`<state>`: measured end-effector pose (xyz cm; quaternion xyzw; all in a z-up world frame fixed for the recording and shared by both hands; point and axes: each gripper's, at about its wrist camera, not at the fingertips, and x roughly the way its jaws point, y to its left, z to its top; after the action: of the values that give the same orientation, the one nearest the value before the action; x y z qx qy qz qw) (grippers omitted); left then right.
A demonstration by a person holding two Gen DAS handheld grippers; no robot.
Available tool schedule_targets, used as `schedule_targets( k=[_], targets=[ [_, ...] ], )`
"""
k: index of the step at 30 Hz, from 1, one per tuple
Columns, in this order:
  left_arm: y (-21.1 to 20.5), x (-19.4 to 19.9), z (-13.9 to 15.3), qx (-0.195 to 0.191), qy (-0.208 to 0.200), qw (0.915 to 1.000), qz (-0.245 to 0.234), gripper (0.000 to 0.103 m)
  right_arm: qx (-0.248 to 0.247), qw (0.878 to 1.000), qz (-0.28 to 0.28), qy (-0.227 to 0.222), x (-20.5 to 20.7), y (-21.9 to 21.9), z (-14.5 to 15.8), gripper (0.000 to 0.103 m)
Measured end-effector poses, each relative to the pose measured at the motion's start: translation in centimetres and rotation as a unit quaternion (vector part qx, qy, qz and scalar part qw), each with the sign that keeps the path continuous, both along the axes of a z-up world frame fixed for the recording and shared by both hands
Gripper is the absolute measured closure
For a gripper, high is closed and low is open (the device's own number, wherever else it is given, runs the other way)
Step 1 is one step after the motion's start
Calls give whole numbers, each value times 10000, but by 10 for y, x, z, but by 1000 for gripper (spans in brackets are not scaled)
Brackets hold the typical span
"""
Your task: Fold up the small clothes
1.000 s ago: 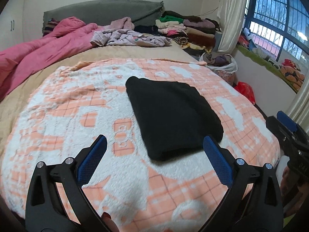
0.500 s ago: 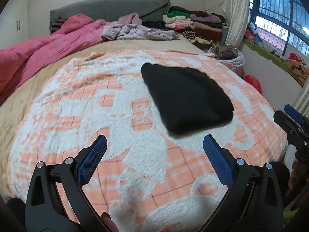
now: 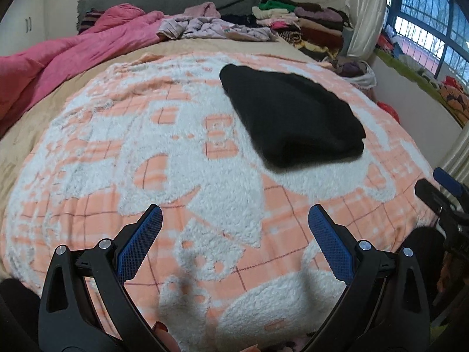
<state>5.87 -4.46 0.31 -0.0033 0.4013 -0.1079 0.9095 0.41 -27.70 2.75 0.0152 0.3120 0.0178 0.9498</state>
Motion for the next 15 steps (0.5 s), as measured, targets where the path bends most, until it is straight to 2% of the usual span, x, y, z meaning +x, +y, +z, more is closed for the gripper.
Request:
schedule_targets(
  k=[15],
  targets=[
    [7, 6, -13, -22, 88, 9999, 91, 10, -27, 9999, 80, 115, 9, 9, -15, 4]
  ],
)
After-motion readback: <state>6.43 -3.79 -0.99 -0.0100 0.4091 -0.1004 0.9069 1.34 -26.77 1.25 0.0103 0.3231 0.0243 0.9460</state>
